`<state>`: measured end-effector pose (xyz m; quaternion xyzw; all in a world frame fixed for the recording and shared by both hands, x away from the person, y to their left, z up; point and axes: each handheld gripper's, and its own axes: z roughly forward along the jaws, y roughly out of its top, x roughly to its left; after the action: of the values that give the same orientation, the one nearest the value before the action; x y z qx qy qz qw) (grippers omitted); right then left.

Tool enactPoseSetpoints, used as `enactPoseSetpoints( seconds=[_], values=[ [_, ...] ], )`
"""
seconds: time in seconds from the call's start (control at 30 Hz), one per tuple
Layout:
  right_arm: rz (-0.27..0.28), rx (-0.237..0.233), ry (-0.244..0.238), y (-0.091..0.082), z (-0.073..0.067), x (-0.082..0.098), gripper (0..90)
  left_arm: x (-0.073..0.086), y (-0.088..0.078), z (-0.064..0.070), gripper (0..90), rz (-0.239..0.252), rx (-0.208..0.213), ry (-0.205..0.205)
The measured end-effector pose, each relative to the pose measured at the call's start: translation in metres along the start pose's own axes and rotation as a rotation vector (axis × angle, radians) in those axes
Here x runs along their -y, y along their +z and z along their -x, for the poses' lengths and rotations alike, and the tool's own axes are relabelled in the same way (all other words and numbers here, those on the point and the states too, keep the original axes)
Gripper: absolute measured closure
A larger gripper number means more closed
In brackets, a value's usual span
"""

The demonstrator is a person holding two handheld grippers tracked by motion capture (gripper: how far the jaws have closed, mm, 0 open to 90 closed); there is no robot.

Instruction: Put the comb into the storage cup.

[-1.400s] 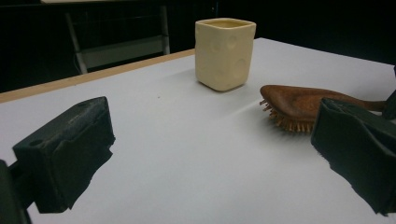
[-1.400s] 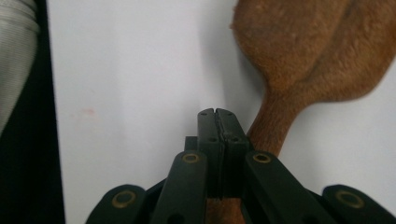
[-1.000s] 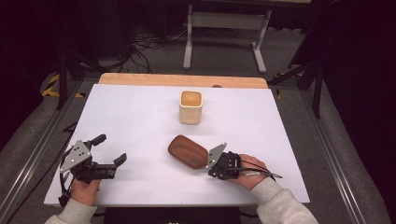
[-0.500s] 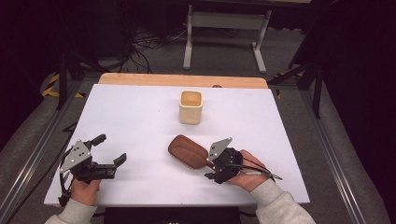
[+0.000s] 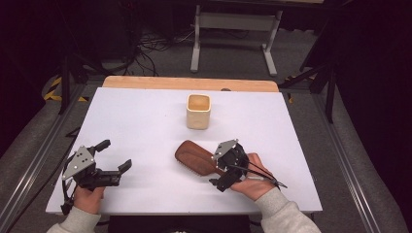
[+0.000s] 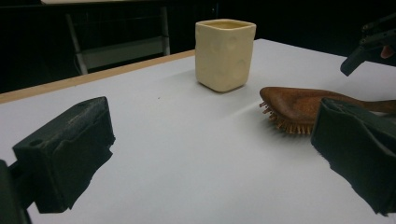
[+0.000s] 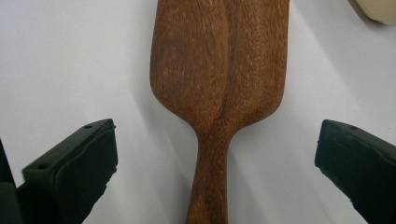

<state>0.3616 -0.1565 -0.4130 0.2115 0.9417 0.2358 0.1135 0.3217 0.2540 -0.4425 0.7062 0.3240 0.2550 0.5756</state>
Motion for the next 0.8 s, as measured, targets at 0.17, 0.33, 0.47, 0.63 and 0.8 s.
enactPoseSetpoints(
  seconds=[0.17, 0.33, 0.47, 0.63, 0.8],
  values=[
    [-0.009, 0.020, 0.020, 0.002, 0.003, -0.001, 0.1, 0.000, 0.000, 0.000, 0.2, -0.007, 0.001, 0.002],
    [-0.069, 0.031, 0.046, 0.009, 0.006, -0.003, 0.7, 0.000, -0.002, 0.000, 0.2, 0.015, -0.016, -0.003],
    [-0.130, 0.023, 0.052, 0.015, 0.007, -0.005, 5.6, 0.000, -0.002, -0.002, 0.2, 0.003, -0.007, -0.003],
    [-0.176, 0.004, 0.074, 0.019, 0.008, -0.009, 17.2, 0.001, -0.002, -0.002, 0.2, 0.010, -0.010, 0.002],
    [-0.197, -0.029, 0.099, 0.023, 0.009, -0.011, 28.1, 0.000, -0.003, -0.001, 0.2, 0.006, -0.016, 0.003]
  ],
)
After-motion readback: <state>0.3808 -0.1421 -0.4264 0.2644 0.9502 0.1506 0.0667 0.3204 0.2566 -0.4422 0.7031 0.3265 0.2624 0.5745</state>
